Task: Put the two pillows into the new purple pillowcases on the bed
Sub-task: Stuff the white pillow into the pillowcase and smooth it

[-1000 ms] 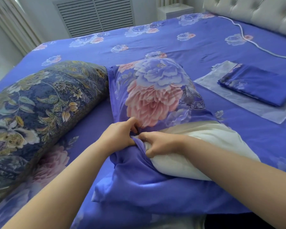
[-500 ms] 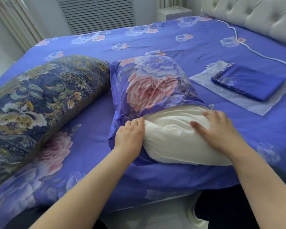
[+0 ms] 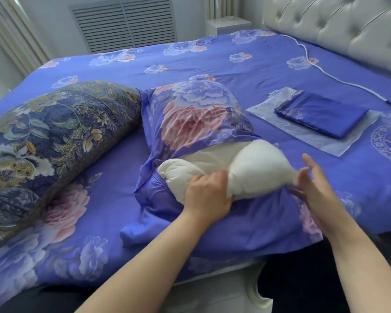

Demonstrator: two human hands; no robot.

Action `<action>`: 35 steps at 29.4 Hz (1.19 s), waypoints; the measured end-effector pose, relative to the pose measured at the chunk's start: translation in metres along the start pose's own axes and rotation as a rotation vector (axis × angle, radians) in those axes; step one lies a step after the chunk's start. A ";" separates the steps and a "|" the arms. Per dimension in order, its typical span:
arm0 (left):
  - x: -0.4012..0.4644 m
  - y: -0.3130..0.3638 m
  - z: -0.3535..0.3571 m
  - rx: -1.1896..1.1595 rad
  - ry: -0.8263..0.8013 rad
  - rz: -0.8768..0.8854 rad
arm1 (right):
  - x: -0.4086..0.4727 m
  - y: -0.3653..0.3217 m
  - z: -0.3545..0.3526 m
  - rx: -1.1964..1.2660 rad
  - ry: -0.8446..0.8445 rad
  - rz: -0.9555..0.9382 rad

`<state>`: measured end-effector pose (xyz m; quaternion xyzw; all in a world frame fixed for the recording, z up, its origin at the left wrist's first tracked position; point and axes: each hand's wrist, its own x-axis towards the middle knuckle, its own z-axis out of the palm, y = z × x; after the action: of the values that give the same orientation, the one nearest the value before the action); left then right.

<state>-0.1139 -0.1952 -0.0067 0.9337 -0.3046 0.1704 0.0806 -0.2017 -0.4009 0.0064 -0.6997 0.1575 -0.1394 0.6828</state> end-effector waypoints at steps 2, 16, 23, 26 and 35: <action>0.014 -0.007 -0.011 -0.102 -0.043 -0.191 | -0.011 -0.010 0.017 0.101 -0.034 -0.174; 0.011 -0.028 -0.027 0.277 0.056 -0.106 | 0.133 -0.033 0.140 -1.073 -0.457 -0.409; 0.052 -0.049 -0.007 0.138 -0.255 -0.053 | 0.098 -0.023 0.111 0.033 0.329 -0.145; 0.066 -0.055 -0.004 0.094 -0.238 -0.040 | 0.057 0.014 0.120 0.247 0.321 0.204; 0.059 -0.058 -0.002 0.015 -0.218 -0.030 | 0.051 0.022 0.127 0.657 0.018 0.708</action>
<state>-0.0347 -0.1799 0.0146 0.9516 -0.2964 0.0691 0.0425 -0.1038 -0.3066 -0.0206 -0.3491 0.3396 0.0533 0.8718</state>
